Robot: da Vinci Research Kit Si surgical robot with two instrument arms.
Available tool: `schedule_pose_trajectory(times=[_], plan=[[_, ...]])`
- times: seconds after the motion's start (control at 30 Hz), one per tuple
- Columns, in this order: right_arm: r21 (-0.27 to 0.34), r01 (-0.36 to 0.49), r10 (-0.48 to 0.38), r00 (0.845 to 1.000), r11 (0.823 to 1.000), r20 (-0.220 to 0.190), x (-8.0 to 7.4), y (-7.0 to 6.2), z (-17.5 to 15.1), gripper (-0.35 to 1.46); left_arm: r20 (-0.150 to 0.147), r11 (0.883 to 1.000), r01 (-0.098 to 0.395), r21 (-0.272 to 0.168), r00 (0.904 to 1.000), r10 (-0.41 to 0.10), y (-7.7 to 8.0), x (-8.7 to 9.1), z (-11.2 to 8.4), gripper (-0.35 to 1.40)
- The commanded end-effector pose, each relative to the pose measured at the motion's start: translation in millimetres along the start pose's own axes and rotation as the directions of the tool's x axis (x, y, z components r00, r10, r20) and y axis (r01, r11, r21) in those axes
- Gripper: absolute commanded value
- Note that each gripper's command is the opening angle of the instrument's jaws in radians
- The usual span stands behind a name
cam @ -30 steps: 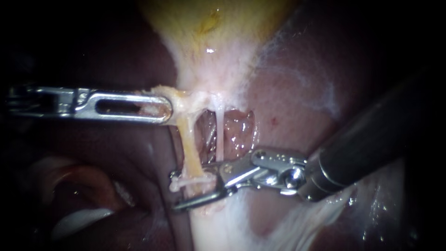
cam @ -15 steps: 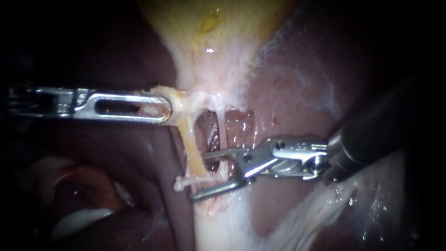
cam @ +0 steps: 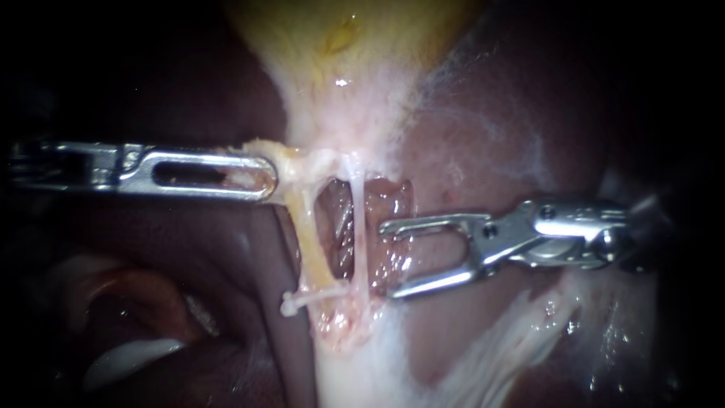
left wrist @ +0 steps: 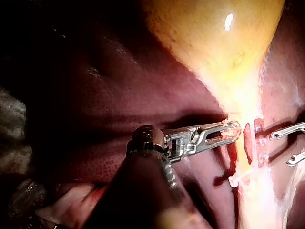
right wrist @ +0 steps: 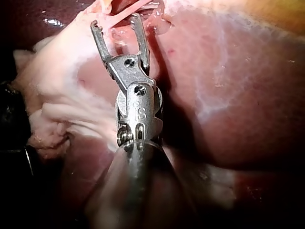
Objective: Going back first clip left tube
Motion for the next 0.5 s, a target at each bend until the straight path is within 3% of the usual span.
schedule_pose_trajectory(times=[0.03,0.23,0.5], plan=[[-0.007,0.004,-0.004,1.0,1.0,0.0,0.4,0.0,-0.7,0.5,0.0,1.0,0.0,0.0,1.0,0.0,0.1,0.0,0.1,-0.35],[-0.031,0.022,-0.022,1.0,0.999,0.003,1.6,0.2,-3.5,0.5,0.0,1.0,-0.001,0.0,1.0,0.001,0.3,0.1,0.2,-0.35],[-0.034,0.028,-0.028,1.0,0.999,0.005,1.7,0.0,-4.2,0.5,0.002,1.0,-0.002,-0.002,1.0,0.002,0.4,0.3,0.6,-0.35]])
